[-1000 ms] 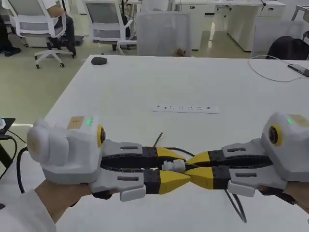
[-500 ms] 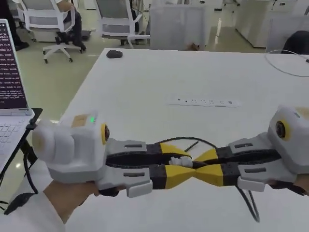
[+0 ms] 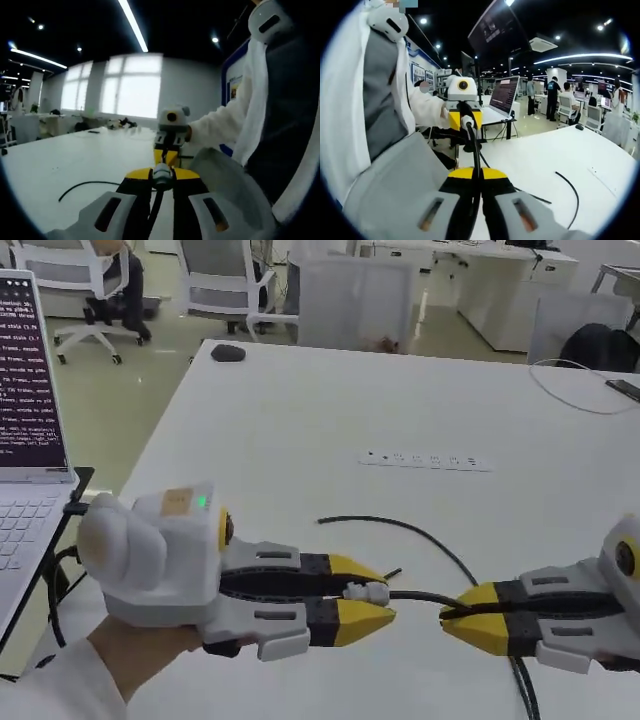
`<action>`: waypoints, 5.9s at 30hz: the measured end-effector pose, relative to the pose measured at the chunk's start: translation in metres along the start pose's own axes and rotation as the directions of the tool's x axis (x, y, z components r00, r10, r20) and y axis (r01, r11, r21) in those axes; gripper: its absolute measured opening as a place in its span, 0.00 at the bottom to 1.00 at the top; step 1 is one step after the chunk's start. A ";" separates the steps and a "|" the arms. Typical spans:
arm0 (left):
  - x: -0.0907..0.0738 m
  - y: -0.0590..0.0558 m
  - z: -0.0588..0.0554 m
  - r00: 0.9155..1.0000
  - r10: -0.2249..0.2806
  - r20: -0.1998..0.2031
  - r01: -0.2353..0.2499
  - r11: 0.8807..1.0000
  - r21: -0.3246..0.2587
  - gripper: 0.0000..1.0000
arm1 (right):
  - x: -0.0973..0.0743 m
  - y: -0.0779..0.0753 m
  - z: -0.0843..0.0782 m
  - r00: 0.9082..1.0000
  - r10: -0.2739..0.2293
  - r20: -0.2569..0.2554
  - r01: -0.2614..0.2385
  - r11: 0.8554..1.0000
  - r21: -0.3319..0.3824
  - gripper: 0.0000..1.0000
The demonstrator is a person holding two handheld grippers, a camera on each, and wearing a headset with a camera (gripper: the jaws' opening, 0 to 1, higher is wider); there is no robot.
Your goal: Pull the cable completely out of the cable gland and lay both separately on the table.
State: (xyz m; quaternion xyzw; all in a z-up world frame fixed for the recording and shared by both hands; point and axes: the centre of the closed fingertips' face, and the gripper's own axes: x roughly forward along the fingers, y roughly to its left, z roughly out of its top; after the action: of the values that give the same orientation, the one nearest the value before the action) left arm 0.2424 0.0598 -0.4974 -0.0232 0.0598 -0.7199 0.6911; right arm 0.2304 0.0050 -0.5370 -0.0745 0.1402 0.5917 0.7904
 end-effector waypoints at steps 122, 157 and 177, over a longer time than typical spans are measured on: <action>0.038 0.019 -0.017 0.996 -0.080 -0.046 0.078 0.996 -0.037 0.16 | -0.018 -0.024 -0.030 0.976 -0.101 -0.192 0.121 0.988 0.092 0.17; 0.051 0.011 -0.019 0.992 -0.103 -0.068 0.101 0.994 -0.029 0.16 | 0.015 -0.004 0.002 0.988 0.023 -0.153 -0.026 1.000 -0.014 0.04; 0.045 0.017 -0.018 0.994 -0.083 -0.066 0.081 0.996 -0.030 0.16 | -0.020 -0.020 -0.051 0.958 -0.068 -0.278 0.082 0.996 0.041 0.04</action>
State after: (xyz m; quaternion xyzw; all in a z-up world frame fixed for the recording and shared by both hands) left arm 0.2556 0.0149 -0.5199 -0.0107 0.0918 -0.7473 0.6580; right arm 0.2371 -0.0331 -0.5803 -0.1409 0.2619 0.5412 0.7865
